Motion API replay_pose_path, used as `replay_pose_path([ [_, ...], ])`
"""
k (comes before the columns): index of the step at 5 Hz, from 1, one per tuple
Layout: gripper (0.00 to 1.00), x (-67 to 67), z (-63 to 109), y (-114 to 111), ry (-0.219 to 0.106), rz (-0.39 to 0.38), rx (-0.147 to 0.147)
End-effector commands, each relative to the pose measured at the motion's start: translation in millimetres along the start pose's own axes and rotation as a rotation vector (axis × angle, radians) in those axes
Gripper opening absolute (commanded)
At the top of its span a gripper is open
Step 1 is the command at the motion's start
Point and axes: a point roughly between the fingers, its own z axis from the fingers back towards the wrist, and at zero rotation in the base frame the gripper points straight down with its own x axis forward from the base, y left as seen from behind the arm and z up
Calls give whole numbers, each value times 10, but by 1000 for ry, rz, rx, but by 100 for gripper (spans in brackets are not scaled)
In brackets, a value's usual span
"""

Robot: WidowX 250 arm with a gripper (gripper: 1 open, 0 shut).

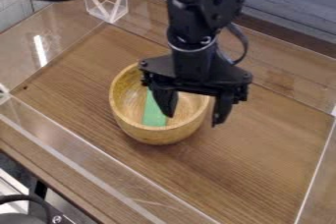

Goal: Remove the green block from the brown bowl and put it on the table

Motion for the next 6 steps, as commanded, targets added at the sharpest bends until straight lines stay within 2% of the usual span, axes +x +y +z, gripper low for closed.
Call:
replay_pose_path([
  [1,100,105,-49,93,-13,17,17],
  [2,100,165,-132,176,-7,27,36],
  [4,100,163,-269,402,-4,143,84],
  [6,100,136,-295,472,3,160,107],
])
